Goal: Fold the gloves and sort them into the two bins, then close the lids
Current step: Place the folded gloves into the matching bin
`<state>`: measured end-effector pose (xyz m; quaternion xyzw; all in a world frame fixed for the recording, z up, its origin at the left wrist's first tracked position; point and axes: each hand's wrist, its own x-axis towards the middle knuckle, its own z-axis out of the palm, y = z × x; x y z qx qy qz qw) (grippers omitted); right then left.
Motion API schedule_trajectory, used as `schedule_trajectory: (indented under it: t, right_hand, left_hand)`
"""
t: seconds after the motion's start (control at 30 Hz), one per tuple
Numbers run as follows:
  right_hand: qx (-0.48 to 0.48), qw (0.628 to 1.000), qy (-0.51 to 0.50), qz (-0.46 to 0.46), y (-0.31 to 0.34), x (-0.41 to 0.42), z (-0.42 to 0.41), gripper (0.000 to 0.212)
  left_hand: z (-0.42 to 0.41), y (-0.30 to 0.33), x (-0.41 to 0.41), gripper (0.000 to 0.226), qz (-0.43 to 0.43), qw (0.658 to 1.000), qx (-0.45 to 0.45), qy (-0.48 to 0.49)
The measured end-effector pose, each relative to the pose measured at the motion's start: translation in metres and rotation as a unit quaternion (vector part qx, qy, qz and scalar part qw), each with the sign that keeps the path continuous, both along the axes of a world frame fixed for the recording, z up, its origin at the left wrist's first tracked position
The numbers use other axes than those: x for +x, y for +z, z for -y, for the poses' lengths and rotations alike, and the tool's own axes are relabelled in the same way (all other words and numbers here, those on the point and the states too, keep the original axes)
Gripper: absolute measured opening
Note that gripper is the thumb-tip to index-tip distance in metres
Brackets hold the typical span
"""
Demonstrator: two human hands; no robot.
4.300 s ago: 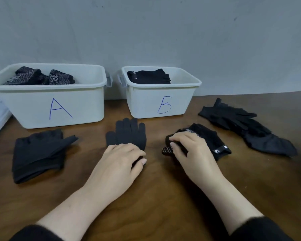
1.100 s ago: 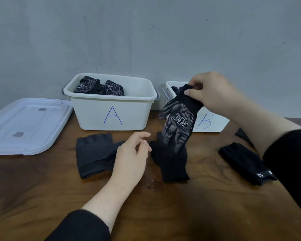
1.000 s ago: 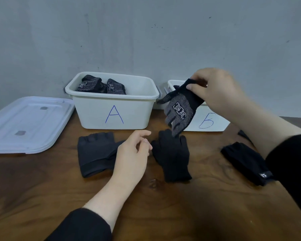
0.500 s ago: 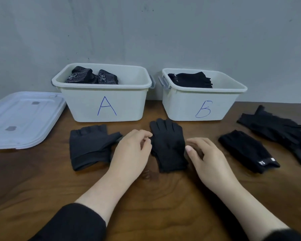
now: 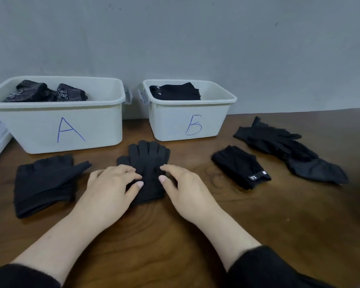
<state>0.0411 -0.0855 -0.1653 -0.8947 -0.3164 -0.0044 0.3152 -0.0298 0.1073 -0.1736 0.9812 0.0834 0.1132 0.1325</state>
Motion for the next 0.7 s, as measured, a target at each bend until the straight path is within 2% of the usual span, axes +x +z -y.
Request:
schedule_trajectory:
  t: [0.17,0.23,0.33,0.4,0.5,0.57,0.63,0.7]
  right_hand:
    - [0.003,0.988,-0.033,0.149,0.011,0.023,0.073,0.03]
    - [-0.037,0.979,-0.088,0.181,0.009,0.037,0.111,0.036]
    - [-0.144,0.975,-0.141,0.088,0.007,0.049,0.15,0.051]
    - [-0.147,0.978,-0.142,0.051,0.002,0.049,0.158,0.046]
    - [-0.103,0.978,-0.162,0.08,0.0,0.043,0.148,0.03]
    - [-0.03,0.977,-0.2,0.062,0.006,0.038,0.137,0.024]
    - [0.109,0.965,-0.237,-0.008,0.018,0.034,0.128,0.018]
    - [0.283,0.925,-0.236,-0.09,0.03,0.033,0.118,0.017]
  left_hand:
    - [0.028,0.003,-0.001,0.032,0.087,0.994,-0.018,-0.059]
    - [0.051,0.006,0.003,0.034,0.099,0.989,-0.037,-0.099]
    - [0.087,0.005,0.014,0.037,0.081,0.983,-0.057,-0.152]
    - [0.104,0.005,0.022,0.038,0.068,0.981,-0.061,-0.171]
    - [0.114,0.004,0.027,0.038,0.068,0.98,-0.074,-0.174]
    - [0.111,0.003,0.027,0.037,0.078,0.98,-0.087,-0.16]
    - [0.106,0.004,0.027,0.037,0.09,0.981,-0.108,-0.137]
    - [0.101,0.006,0.026,0.038,0.108,0.979,-0.133,-0.112]
